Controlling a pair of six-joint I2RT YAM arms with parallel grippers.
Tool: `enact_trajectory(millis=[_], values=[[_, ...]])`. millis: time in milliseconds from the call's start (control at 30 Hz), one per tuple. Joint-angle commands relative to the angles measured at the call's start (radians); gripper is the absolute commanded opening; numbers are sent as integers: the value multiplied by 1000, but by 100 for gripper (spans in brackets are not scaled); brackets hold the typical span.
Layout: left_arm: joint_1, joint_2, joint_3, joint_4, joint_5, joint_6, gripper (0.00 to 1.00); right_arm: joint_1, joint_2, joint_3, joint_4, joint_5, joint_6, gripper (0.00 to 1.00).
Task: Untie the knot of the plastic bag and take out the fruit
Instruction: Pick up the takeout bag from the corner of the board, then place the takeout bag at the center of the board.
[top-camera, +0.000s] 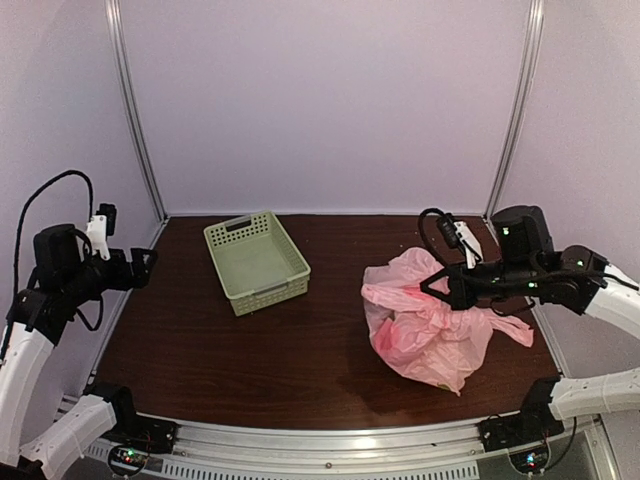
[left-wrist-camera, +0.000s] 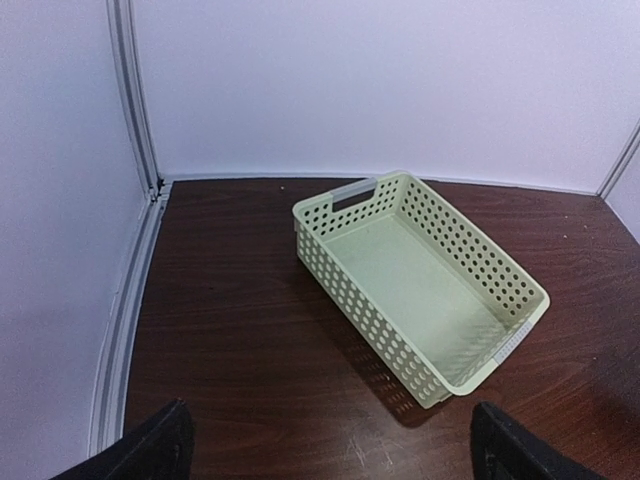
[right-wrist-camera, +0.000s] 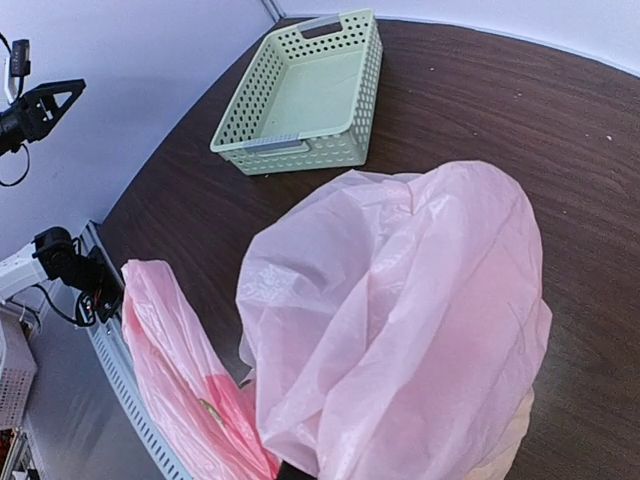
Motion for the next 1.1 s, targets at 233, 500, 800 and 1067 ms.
enact_trajectory(millis=[233,500,800,1067], values=[[1,-10,-21,71,89,39,97,185,216,121,143,-40,-124,0],[1,-9,-22,72,88,39,97,315,473,237,174,0,-195,0],[1,-7,-24,71,87,38,97,396,702,368,159,8,-255,0],[2,5,-22,72,81,37,97,409,738,357,235,30,-214,37]])
